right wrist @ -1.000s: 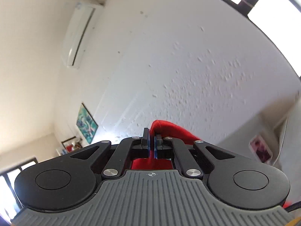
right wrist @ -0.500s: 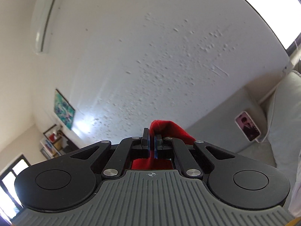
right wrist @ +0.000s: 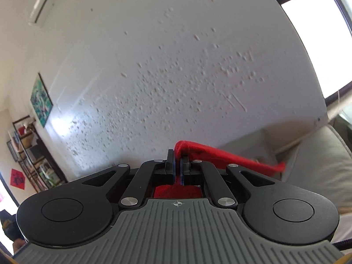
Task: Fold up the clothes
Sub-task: 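Lower the held shirt onto the sofa with both grippers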
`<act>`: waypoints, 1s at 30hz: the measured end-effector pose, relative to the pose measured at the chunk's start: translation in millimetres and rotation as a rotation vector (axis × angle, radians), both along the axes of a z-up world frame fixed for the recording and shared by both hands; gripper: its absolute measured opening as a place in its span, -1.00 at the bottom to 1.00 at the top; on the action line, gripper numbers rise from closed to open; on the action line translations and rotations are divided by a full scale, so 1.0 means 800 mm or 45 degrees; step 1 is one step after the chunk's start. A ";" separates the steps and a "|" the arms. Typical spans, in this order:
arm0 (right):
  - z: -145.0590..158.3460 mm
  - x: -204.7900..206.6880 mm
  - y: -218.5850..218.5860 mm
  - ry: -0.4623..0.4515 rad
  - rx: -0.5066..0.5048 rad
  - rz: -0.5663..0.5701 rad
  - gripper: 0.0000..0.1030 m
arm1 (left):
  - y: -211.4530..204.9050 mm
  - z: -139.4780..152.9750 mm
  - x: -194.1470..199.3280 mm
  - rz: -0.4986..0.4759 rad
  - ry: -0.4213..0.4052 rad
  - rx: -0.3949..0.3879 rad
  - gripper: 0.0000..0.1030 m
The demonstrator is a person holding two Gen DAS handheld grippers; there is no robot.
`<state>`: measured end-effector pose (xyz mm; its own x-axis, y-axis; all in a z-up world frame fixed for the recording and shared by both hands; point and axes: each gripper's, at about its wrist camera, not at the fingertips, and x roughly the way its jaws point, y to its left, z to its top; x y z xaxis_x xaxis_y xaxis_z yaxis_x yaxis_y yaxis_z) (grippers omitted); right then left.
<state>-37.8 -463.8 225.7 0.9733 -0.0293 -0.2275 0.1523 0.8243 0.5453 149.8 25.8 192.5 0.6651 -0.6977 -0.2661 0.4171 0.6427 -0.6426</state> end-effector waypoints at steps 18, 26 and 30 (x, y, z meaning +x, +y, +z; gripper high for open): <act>-0.378 -0.045 0.036 0.760 0.342 -0.100 -0.94 | 0.044 -0.315 -0.076 0.169 0.617 0.153 -0.95; -0.393 -0.046 0.048 0.871 0.286 -0.073 -0.93 | 0.016 -0.331 -0.069 0.166 0.662 0.370 -0.95; -0.400 -0.043 0.059 0.917 0.198 -0.063 -0.93 | 0.009 -0.330 -0.074 0.165 0.636 0.476 -0.83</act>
<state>-72.6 -416.5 -94.2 0.5794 0.0155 -0.8149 0.5518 0.7283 0.4062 90.2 32.9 -71.6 0.4710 -0.4198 -0.7758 0.0288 0.8863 -0.4622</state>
